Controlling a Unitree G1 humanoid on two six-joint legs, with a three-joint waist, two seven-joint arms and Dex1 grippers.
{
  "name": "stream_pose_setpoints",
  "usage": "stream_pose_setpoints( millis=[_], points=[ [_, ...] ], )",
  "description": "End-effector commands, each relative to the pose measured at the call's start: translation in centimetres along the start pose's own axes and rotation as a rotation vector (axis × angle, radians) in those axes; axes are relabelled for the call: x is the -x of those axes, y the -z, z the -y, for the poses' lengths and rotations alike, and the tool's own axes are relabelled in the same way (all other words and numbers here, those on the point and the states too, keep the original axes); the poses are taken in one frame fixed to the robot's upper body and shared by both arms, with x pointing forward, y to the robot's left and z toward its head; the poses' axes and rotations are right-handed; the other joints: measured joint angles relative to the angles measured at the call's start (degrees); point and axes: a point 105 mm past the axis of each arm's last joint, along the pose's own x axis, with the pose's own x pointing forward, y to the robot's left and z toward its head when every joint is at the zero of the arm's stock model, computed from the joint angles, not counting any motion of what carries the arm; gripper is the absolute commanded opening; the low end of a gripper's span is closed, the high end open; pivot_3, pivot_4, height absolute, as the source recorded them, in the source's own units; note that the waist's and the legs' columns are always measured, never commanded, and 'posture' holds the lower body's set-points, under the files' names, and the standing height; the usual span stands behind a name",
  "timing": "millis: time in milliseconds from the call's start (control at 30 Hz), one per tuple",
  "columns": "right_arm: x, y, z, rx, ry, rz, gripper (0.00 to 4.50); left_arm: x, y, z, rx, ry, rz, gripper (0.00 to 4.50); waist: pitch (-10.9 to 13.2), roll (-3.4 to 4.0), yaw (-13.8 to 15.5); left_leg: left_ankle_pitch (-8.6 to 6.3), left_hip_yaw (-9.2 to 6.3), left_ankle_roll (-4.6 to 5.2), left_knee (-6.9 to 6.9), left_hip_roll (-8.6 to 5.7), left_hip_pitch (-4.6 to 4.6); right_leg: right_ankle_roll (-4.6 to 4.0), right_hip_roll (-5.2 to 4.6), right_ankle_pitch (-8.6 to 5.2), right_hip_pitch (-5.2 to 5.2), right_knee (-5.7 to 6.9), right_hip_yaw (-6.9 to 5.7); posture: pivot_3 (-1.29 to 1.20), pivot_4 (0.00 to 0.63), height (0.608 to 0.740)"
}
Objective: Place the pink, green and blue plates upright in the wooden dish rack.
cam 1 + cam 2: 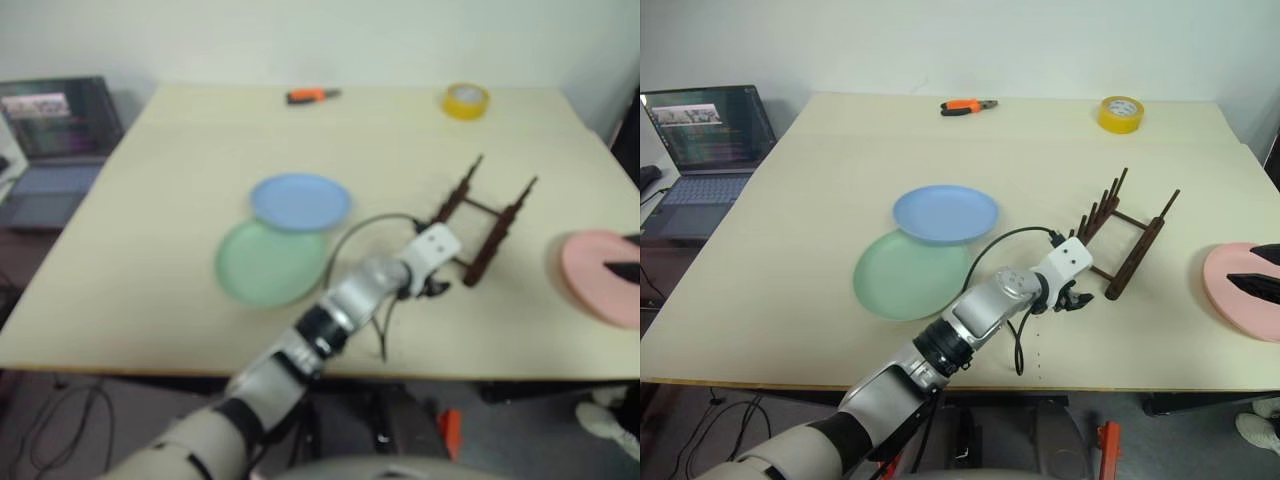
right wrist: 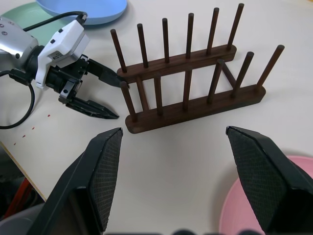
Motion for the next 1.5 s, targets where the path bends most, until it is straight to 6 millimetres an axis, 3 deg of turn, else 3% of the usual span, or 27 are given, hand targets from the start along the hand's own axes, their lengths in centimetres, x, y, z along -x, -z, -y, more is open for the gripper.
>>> stream_pose_setpoints(
  millis=[33,300,600,1000,1167,1400,1500],
  points=[
    [0.3,-1.2,-0.2,0.037,0.008,0.041,3.69,-1.1,-6.1,5.0,-0.035,0.123,0.156,3.46,0.0,0.0,0.0,0.0,-0.01,0.0,0.0,0.0,0.0,0.0,0.0,0.0,0.0,0.0,0.0,0.0,0.15,0.74],
    [0.4,-1.2,0.0,0.038,0.014,0.045,3.69,-0.6,-6.5,4.6,-0.042,0.123,0.173,3.46,0.0,-0.01,0.0,0.0,-0.02,0.0,0.0,0.0,-0.01,0.0,0.0,0.0,0.0,0.0,0.0,0.0,0.15,0.74],
    [-0.1,-1.3,0.8,0.047,0.018,0.056,3.69,3.7,-6.5,2.2,-0.092,0.106,0.203,3.46,0.01,0.0,-0.16,-0.01,-0.02,-0.01,-0.05,0.05,-0.03,-0.03,0.02,-0.03,-0.03,-0.02,0.0,0.0,0.15,0.74],
    [-1.4,-1.8,2.1,0.075,0.01,0.076,3.69,6.6,-3.2,-1.6,-0.04,-0.071,0.104,3.46,0.01,0.02,-0.13,-0.01,-0.13,0.0,-0.06,0.11,-0.03,-0.04,0.07,-0.03,-0.01,0.0,0.01,0.0,0.15,0.74],
    [-1.4,-2.1,2.3,0.084,0.011,0.079,3.69,6.2,-1.7,-3.1,0.006,-0.146,0.058,3.46,0.01,0.02,-0.04,-0.01,-0.16,0.0,-0.01,0.11,-0.02,-0.04,0.06,-0.03,0.01,0.02,0.0,0.0,0.15,0.74],
    [-1.2,-2.2,2.5,0.092,0.026,0.084,3.69,3.0,-0.2,-5.0,0.044,-0.214,0.008,3.46,0.02,-0.01,0.0,-0.01,-0.15,0.0,-0.01,0.06,-0.02,-0.03,0.03,-0.03,0.02,0.01,-0.01,0.0,0.15,0.74],
    [-0.9,-2.3,2.4,0.095,0.034,0.088,3.69,2.2,-0.5,-5.3,0.043,-0.226,0.011,3.46,0.02,-0.01,0.03,-0.01,-0.14,0.0,-0.02,0.04,-0.04,-0.03,0.04,-0.03,0.0,0.0,-0.01,0.0,0.15,0.74]
  ],
)
